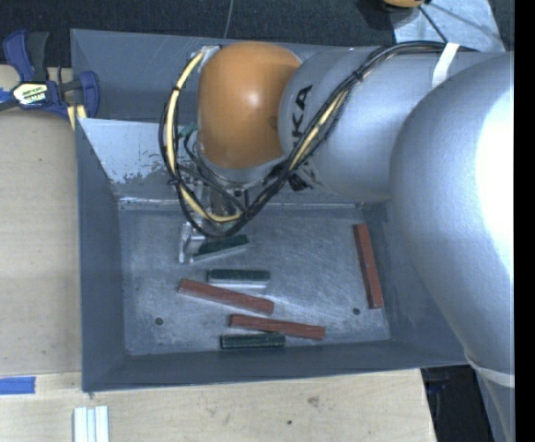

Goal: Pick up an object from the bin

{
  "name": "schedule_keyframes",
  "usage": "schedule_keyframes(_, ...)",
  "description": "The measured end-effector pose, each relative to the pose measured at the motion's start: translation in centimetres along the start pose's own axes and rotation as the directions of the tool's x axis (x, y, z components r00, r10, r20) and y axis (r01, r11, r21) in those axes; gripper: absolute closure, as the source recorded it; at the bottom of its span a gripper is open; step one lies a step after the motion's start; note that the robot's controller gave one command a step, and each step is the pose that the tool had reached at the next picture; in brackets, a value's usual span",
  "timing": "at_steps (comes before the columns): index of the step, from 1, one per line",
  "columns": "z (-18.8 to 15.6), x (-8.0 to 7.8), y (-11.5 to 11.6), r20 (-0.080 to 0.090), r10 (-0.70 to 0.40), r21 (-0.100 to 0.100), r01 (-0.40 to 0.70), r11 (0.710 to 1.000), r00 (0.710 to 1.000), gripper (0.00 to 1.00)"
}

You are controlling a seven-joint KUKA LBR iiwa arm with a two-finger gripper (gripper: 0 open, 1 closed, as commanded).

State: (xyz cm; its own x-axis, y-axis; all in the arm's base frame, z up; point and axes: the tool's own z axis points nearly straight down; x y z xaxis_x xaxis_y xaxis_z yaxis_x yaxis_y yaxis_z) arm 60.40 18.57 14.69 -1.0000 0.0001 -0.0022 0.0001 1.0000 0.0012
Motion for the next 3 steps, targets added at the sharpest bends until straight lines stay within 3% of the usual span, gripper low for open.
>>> schedule_keyframes(1,6.7,1.9,-5.2,0.004,0.059,-0.002,-0.059,0.998,0.998,0.00)
schedule_keyframes(2,6.7,1.6,-5.4,0.011,0.063,-0.003,-0.063,0.998,0.998,0.00)
schedule_keyframes(3,5.2,4.0,-5.7,-0.002,0.195,0.001,-0.195,0.981,0.981,0.00)
